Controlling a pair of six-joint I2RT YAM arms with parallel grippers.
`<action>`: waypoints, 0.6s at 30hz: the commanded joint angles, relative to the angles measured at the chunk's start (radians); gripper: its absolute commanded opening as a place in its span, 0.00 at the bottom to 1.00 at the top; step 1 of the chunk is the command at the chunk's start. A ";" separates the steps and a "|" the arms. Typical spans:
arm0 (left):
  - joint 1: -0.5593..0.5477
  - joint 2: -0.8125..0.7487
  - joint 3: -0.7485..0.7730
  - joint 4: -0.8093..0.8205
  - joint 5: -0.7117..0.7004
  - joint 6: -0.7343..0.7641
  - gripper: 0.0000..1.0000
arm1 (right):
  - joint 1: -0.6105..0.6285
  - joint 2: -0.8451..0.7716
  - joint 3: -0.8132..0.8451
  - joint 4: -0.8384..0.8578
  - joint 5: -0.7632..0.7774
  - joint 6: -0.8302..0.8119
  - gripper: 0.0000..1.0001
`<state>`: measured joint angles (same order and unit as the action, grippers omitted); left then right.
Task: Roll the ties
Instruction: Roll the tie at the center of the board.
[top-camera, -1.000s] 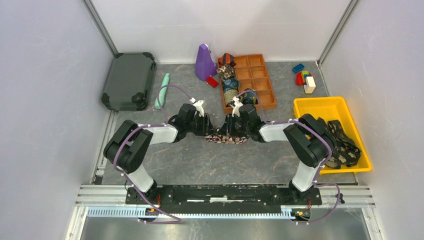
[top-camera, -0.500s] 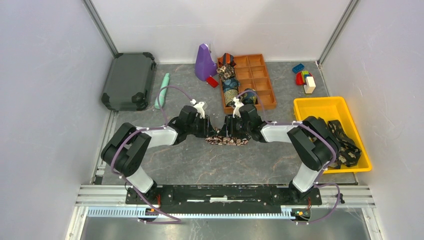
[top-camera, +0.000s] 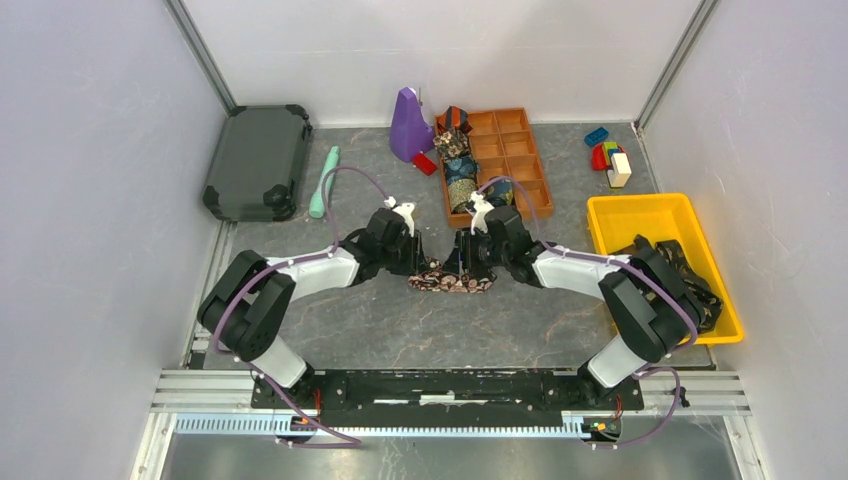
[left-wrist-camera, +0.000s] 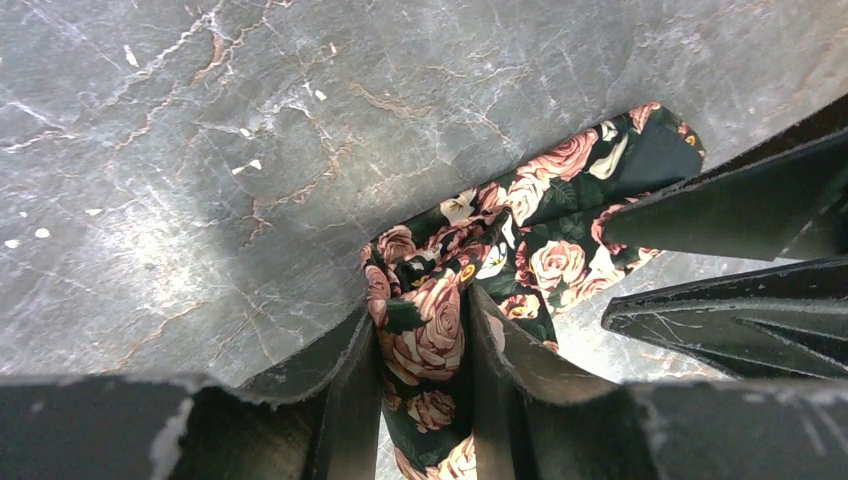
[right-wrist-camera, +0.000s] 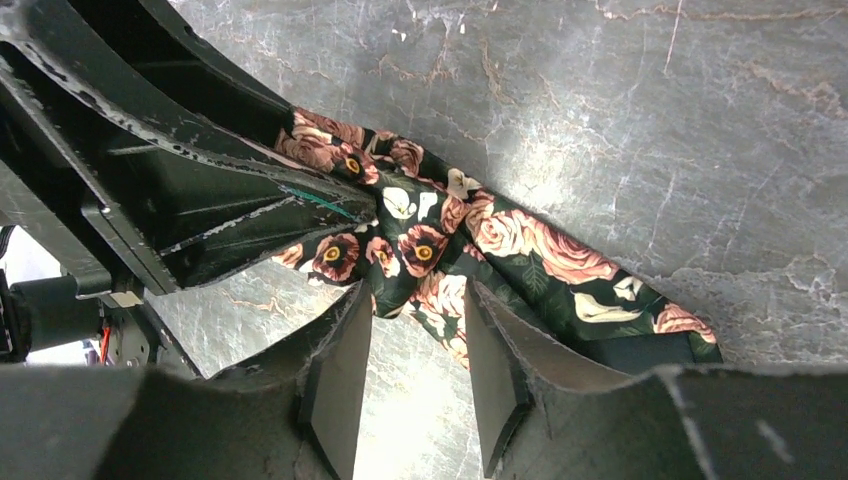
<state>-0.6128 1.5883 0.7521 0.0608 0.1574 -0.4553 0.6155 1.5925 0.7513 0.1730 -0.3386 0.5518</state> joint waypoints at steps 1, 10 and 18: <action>-0.031 -0.022 0.059 -0.185 -0.128 0.105 0.40 | 0.016 -0.025 -0.026 0.043 -0.025 0.001 0.44; -0.099 -0.009 0.188 -0.413 -0.283 0.131 0.42 | 0.076 0.063 0.002 0.114 -0.041 0.038 0.36; -0.161 0.020 0.285 -0.583 -0.452 0.150 0.42 | 0.075 0.044 -0.003 0.068 0.013 0.024 0.35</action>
<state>-0.7498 1.5909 0.9817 -0.3981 -0.1692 -0.3717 0.6964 1.6634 0.7273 0.2379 -0.3576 0.5823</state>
